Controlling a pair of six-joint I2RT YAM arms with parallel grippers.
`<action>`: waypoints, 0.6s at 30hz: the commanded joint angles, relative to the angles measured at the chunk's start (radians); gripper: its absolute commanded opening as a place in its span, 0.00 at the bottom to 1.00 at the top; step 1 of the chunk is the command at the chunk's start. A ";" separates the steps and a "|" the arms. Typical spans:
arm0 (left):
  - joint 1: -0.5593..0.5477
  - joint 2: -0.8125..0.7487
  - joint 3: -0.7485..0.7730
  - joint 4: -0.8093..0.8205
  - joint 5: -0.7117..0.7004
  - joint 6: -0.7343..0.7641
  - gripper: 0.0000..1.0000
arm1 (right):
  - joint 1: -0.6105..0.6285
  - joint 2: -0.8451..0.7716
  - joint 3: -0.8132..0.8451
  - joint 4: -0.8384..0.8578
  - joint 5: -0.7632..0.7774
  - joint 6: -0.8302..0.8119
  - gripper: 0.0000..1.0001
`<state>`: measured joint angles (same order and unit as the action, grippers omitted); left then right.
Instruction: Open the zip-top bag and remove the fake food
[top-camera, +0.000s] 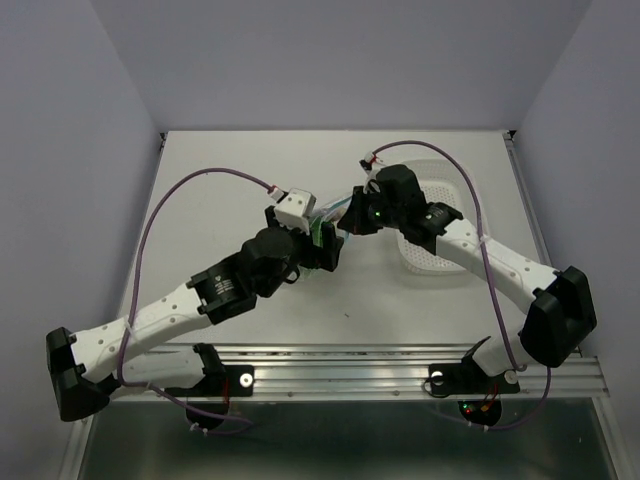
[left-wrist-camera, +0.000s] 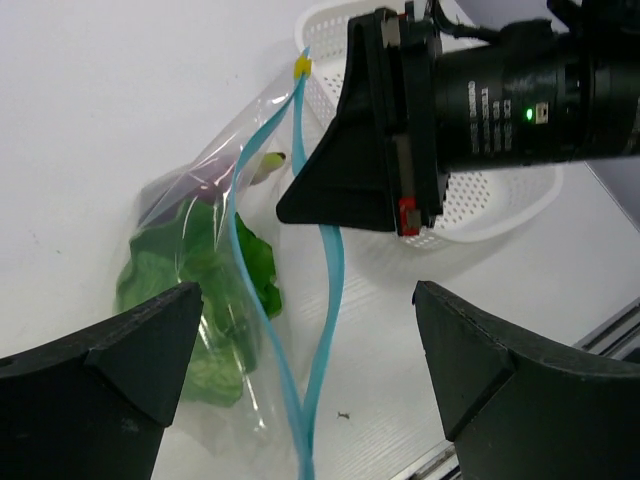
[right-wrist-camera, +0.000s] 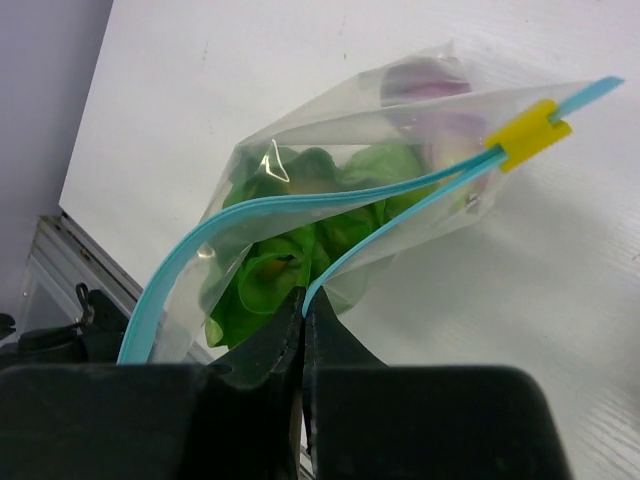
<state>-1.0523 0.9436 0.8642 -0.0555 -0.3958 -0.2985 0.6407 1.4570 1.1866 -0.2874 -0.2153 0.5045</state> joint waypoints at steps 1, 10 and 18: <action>-0.003 0.102 0.119 -0.108 -0.084 -0.039 0.99 | 0.014 -0.020 0.054 0.001 0.016 -0.075 0.01; -0.003 0.300 0.242 -0.296 -0.236 -0.133 0.74 | 0.024 -0.041 0.053 0.013 -0.032 -0.092 0.01; 0.014 0.323 0.260 -0.271 -0.287 -0.122 0.47 | 0.024 -0.050 0.042 0.011 -0.111 -0.129 0.01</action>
<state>-1.0515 1.2770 1.0576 -0.3401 -0.6128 -0.4191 0.6571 1.4498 1.1961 -0.3065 -0.2699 0.4137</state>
